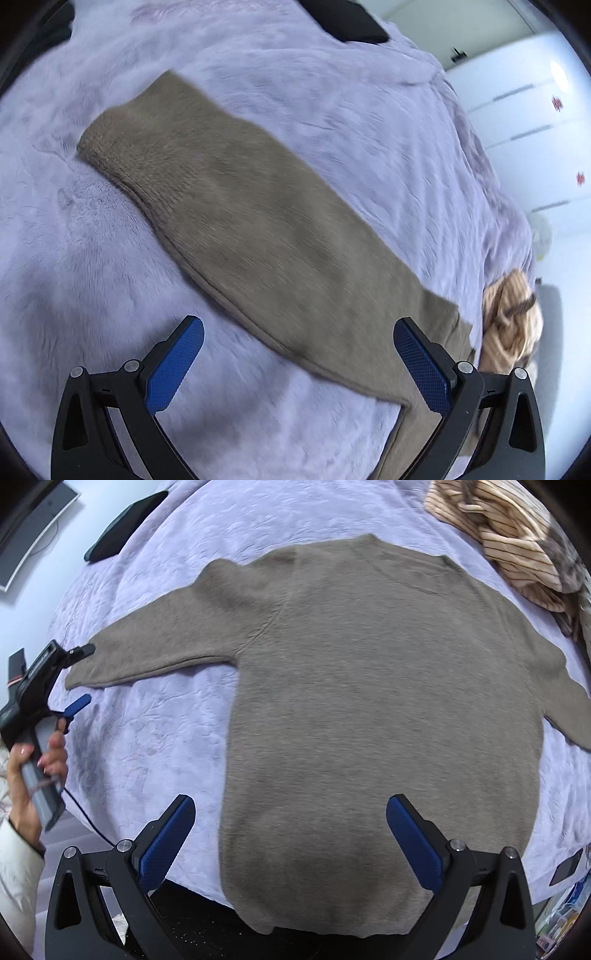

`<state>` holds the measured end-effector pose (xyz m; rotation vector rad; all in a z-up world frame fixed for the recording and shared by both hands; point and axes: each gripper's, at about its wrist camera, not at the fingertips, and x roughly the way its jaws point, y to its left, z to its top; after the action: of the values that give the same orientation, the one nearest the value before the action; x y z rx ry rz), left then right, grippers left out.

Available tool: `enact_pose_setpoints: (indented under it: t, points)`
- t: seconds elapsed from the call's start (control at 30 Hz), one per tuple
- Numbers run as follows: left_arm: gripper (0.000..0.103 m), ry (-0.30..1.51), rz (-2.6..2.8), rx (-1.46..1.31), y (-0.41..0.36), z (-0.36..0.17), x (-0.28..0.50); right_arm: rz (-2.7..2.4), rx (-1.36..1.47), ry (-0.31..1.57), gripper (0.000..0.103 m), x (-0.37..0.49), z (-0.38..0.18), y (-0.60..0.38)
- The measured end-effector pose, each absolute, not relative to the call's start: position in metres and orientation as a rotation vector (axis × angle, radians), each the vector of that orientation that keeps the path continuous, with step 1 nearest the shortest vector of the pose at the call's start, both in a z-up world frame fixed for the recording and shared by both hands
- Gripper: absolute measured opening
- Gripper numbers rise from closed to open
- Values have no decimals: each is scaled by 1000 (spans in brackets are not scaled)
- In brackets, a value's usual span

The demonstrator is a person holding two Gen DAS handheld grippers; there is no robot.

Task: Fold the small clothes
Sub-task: 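Grasp the sweater sleeve cuff with the left gripper and lift it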

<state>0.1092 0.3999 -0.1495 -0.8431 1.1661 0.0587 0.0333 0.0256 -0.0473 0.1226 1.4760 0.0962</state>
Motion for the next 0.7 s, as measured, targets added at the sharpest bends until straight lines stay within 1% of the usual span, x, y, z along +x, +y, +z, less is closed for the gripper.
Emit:
enact_pose_setpoints:
  t: [0.13,0.33,0.5,0.57,0.6,0.63,0.7]
  points:
    - [103,1158,37,-889,408,-173,113,98,104,1503,103,33,-54,44]
    - [103,1076,-53,-894,404,-163,120,90,94,1520,103,35,-59,60]
    - [103,1086,-18,-867,398,-169,131,109,96,1523,103,36,-63,65]
    - [101,1069,21,-899,398,-170,133,123,95,1526,103,36,-64,64]
    - [90,1056,48,-900,399,-168,133,130,94,1525,103,37,-64,64]
    - [83,1054,79,-886,398,-166,133,138,93,1523,103,37,-64,62]
    - [53,1049,107,-861,397,-164,135,147,93,1522,103,37,-65,58]
